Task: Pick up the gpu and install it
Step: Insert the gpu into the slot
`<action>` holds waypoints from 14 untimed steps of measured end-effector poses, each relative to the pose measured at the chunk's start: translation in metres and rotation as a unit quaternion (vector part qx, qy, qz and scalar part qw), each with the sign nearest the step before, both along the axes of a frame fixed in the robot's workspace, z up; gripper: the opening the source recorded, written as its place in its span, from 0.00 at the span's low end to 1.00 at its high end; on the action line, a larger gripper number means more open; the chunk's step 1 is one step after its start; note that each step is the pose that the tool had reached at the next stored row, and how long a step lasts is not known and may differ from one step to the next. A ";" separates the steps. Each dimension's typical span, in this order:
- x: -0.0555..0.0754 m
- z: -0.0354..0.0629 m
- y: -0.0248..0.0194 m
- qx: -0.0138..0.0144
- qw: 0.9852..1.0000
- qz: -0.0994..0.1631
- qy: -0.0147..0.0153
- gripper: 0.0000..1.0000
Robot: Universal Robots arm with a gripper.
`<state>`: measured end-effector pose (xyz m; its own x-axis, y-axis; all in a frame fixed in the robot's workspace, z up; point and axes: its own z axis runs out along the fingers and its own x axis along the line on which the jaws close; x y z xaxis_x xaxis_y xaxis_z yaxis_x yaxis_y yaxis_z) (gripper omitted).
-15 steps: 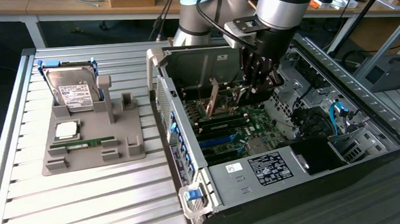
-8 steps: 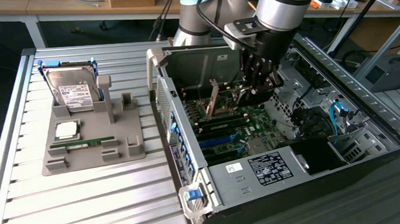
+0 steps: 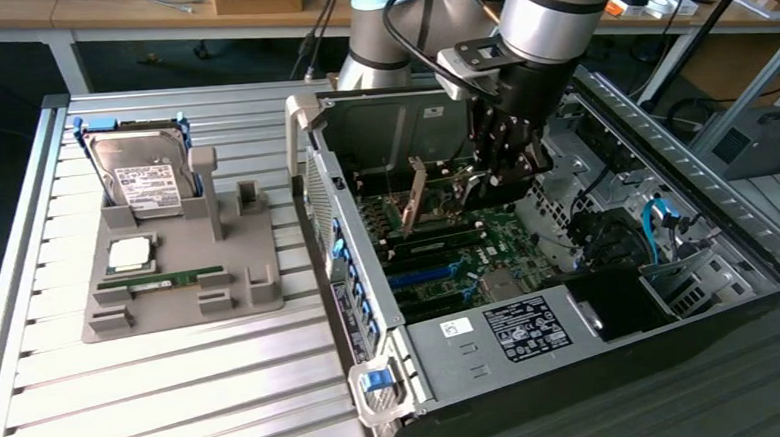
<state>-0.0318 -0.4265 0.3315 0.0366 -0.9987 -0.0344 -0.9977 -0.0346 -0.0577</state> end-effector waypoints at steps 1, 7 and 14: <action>0.000 -0.0002 -0.0001 0.000 1.000 0.000 0.000 0.27; 0.000 -0.0017 -0.0009 0.000 1.000 0.000 0.000 0.27; 0.000 -0.0038 -0.0021 0.000 1.000 0.000 0.000 0.27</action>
<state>-0.0320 -0.4286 0.3277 0.0366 -0.9987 -0.0342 -0.9977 -0.0346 -0.0577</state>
